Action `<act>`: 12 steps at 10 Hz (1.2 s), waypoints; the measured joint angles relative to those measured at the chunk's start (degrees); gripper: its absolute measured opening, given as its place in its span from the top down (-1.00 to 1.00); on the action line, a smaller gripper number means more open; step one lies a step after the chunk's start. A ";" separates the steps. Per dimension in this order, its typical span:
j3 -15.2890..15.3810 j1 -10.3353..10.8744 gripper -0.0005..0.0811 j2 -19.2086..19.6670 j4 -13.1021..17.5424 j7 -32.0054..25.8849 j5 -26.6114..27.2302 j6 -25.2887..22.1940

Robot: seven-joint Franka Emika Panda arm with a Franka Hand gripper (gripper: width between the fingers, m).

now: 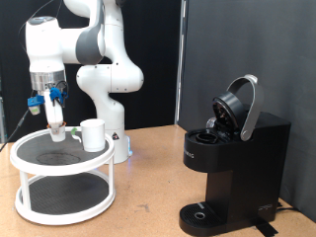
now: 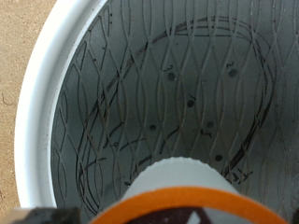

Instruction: Make a cup of coffee with the keurig machine

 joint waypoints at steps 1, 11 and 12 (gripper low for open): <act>0.00 0.05 0.01 -0.01 0.01 -0.15 1.39 -0.24; 7.85 6.32 0.01 -1.24 7.41 7.12 20.13 -8.91; 7.66 6.29 0.01 -1.24 7.41 6.44 20.59 -8.92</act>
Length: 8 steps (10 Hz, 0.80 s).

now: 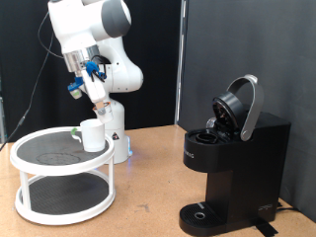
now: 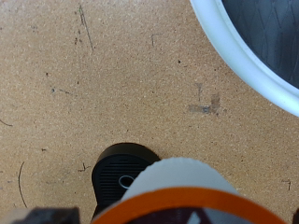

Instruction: Make a cup of coffee with the keurig machine

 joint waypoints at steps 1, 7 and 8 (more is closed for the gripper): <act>-0.41 0.47 0.01 0.01 0.06 -0.86 3.82 0.16; 0.29 7.22 0.01 2.28 7.28 -0.73 23.73 -5.45; 1.32 7.88 0.01 2.55 8.24 0.23 24.42 -5.38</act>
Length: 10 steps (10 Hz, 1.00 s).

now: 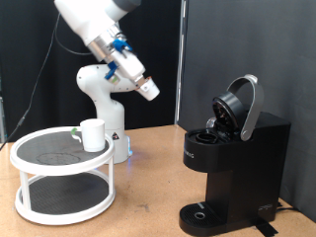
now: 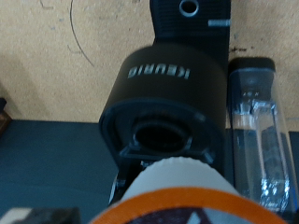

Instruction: Make a cup of coffee with the keurig machine

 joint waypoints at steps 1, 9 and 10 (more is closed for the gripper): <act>1.90 0.19 0.01 0.09 0.29 2.74 0.00 3.59; 3.10 1.48 0.01 3.40 5.09 4.43 6.93 -0.19; 3.59 1.76 0.01 3.84 6.12 4.44 6.93 -1.54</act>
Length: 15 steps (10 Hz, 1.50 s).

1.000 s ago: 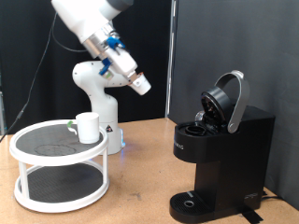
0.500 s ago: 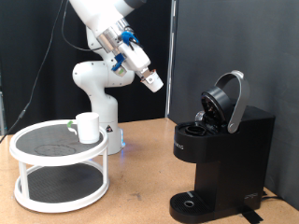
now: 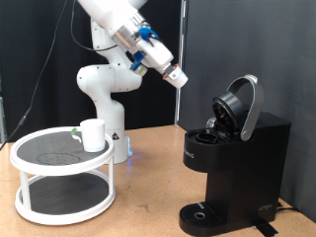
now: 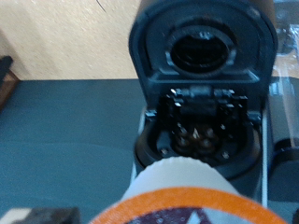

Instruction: Make a cup of coffee with the keurig machine

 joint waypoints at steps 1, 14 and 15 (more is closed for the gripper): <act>0.64 0.19 0.01 0.23 0.70 0.15 -0.09 -0.87; 9.56 0.62 0.01 2.94 -5.18 1.68 -3.00 10.06; 9.57 0.57 0.01 2.95 -6.26 1.23 -3.31 11.15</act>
